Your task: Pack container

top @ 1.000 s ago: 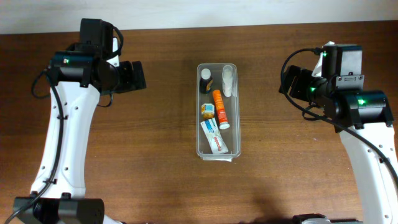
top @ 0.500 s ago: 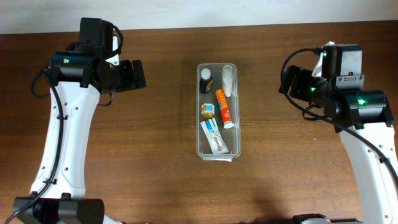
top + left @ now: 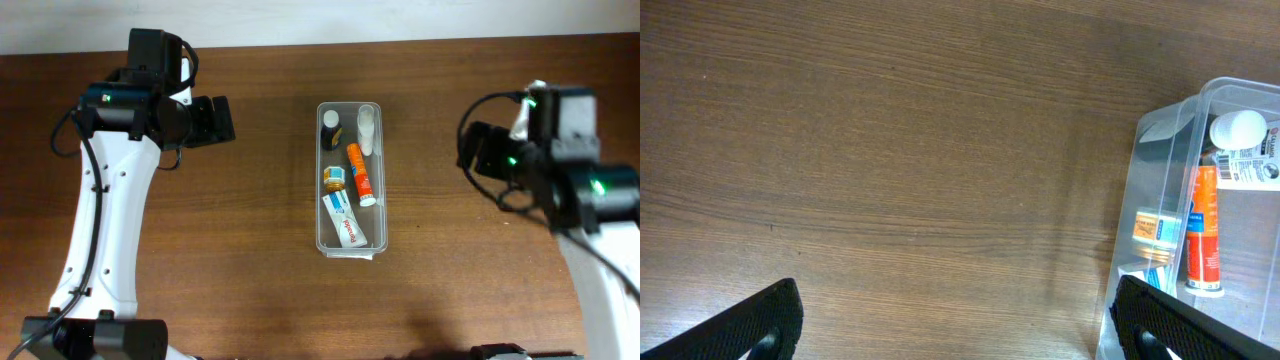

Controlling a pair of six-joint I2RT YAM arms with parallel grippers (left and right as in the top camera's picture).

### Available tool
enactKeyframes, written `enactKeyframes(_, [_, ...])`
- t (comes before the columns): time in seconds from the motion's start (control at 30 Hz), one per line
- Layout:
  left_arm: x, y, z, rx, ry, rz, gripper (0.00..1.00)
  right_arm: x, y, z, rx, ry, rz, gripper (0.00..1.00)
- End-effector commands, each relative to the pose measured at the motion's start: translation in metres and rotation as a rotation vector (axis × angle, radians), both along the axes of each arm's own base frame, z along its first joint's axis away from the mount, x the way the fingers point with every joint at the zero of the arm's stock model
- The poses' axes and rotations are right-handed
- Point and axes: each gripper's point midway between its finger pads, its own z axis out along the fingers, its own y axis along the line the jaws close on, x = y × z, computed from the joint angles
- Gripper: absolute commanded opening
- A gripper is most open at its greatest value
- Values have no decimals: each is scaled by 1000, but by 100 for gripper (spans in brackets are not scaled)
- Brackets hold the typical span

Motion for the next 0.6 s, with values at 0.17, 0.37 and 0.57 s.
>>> enactKeyframes(0.17, [0, 4, 6, 12, -19, 1, 99, -70, -31, 58, -242, -310, 69, 98])
enactKeyframes(0.37, [0, 4, 6, 12, -19, 1, 99, -112, -40, 8, -296, -321, 45, 98])
enactKeyframes(0.57, [0, 4, 6, 12, -20, 1, 99, -129, -40, -49, -304, -362, 30, 98])
